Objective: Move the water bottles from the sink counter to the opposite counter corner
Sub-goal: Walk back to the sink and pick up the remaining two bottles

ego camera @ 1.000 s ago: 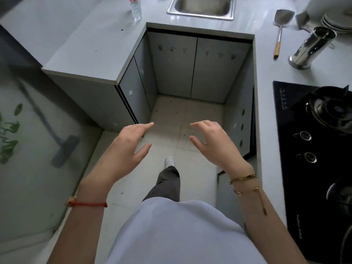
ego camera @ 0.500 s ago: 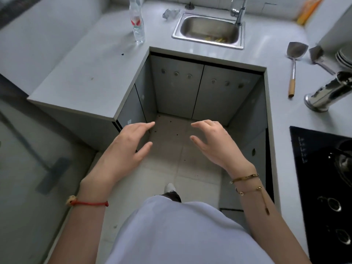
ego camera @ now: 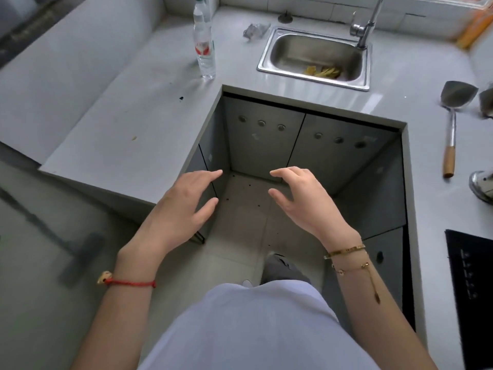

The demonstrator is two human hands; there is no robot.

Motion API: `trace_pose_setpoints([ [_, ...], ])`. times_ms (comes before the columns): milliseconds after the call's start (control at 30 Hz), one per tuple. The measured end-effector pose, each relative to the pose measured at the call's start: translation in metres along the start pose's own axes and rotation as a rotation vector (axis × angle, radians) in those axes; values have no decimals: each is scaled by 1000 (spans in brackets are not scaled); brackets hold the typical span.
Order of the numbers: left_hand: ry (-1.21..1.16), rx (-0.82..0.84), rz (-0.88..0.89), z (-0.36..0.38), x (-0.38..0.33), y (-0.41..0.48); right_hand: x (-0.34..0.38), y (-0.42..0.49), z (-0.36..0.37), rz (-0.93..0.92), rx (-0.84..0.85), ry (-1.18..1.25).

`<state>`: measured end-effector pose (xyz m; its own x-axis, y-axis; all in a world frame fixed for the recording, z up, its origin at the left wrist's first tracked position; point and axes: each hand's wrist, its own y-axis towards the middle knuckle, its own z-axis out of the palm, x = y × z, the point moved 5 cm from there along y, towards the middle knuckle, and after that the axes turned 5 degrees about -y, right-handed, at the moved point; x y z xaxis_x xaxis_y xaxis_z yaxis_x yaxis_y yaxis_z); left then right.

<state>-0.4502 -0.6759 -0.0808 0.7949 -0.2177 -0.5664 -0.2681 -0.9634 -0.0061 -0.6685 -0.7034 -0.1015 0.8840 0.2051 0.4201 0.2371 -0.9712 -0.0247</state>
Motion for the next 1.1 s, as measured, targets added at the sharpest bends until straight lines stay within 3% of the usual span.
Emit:
trace_pose_setpoints([
  [633, -20, -138, -173, -17, 21, 218, -75, 242, -57, -176, 64, -50],
  [1100, -33, -228, -310, -39, 37, 314, -86, 373, -72, -308, 124, -45],
])
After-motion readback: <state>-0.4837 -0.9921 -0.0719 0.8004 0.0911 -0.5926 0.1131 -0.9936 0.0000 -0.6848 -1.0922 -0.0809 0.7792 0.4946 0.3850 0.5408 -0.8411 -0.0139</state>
